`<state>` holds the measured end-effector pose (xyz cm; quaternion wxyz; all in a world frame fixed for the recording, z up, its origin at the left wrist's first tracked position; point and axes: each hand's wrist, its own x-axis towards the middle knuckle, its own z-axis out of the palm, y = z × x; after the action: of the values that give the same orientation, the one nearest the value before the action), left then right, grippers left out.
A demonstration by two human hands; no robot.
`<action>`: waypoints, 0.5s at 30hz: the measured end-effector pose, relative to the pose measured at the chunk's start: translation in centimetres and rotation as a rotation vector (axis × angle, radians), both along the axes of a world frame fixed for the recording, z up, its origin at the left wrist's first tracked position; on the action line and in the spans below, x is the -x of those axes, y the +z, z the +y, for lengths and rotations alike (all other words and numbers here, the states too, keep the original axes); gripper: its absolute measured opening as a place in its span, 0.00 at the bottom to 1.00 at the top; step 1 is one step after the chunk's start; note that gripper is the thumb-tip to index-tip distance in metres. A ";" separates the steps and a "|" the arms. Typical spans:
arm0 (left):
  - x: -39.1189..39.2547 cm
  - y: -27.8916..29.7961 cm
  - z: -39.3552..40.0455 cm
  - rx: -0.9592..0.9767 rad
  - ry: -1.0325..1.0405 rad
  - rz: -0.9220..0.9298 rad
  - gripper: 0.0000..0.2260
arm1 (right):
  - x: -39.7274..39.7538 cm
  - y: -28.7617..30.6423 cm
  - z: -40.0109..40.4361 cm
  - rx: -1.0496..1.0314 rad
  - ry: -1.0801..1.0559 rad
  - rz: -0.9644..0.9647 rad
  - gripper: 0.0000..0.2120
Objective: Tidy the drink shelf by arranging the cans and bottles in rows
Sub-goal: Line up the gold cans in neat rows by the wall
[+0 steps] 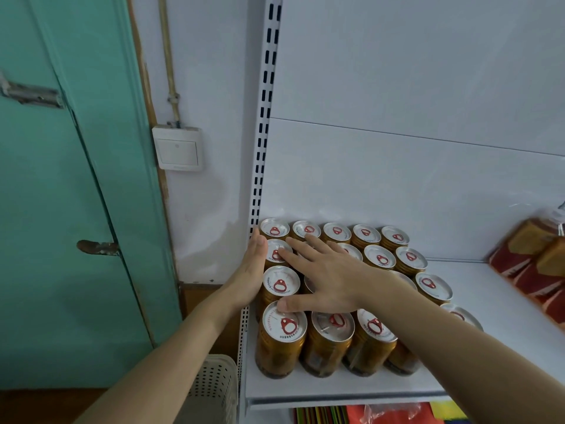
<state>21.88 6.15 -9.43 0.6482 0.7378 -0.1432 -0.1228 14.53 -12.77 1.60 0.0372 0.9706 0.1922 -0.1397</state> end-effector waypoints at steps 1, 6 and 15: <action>0.1 0.3 0.1 -0.019 -0.005 -0.006 0.37 | 0.0 0.0 0.0 0.000 -0.001 -0.002 0.54; 1.0 1.6 0.1 -0.059 -0.002 0.010 0.44 | -0.1 -0.1 0.1 0.016 -0.001 -0.015 0.54; 2.5 4.4 1.4 -0.349 0.066 -0.140 0.44 | 1.0 0.3 -0.5 -0.034 -0.008 -0.123 0.54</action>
<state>19.41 7.55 -5.05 0.5025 0.8500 -0.1402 -0.0726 13.54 -13.29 1.94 0.0317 0.9786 0.1880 -0.0768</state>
